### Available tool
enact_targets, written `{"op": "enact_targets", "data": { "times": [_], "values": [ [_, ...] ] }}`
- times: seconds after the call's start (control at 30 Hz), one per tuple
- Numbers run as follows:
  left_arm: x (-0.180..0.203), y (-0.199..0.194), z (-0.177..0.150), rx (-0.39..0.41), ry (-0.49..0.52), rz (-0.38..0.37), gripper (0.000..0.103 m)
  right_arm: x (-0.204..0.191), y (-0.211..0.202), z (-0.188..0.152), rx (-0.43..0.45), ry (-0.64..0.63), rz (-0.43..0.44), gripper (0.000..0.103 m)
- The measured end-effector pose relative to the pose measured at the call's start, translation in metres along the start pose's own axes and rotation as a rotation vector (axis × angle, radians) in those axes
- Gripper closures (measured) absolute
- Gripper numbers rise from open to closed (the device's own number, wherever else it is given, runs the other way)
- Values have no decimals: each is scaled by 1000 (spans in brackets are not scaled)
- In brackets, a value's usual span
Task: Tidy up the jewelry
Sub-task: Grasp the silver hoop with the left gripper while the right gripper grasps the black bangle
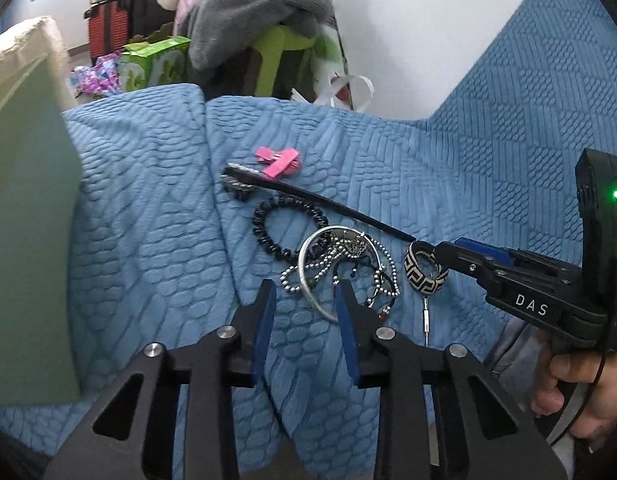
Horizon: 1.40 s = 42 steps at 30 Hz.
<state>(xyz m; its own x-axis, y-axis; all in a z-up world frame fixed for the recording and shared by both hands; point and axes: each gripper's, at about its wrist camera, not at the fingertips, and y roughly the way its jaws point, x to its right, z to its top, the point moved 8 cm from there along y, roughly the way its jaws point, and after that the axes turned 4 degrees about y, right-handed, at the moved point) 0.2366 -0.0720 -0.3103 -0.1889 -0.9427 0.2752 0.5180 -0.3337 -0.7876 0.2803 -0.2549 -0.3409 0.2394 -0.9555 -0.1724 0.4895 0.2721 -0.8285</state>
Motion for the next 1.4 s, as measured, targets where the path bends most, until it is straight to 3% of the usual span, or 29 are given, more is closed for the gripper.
{"op": "enact_targets", "data": {
  "times": [0.33,0.47,0.57,0.97,1.0,1.03,1.4],
  "values": [
    [4,21,5,-11,85,6,76,5,18,-7,-52,9,-34,74],
    [4,23,9,-10,91,-4,85,1,25,-6,-51,-20,-56,90],
    [4,25,10,-11,114,1,86,4,25,-6,-42,-14,-75,95],
    [4,39,19,-13,188,66,86,3,18,-1,-27,1,-70,96],
    [5,40,20,-9,191,68,87,3,19,-1,-29,-1,-71,96],
    [6,40,20,-10,193,71,94,2,18,-2,-31,-4,-72,96],
    [7,13,27,34,99,-2,99,-9,4,0,13,-9,-69,96]
  ]
}}
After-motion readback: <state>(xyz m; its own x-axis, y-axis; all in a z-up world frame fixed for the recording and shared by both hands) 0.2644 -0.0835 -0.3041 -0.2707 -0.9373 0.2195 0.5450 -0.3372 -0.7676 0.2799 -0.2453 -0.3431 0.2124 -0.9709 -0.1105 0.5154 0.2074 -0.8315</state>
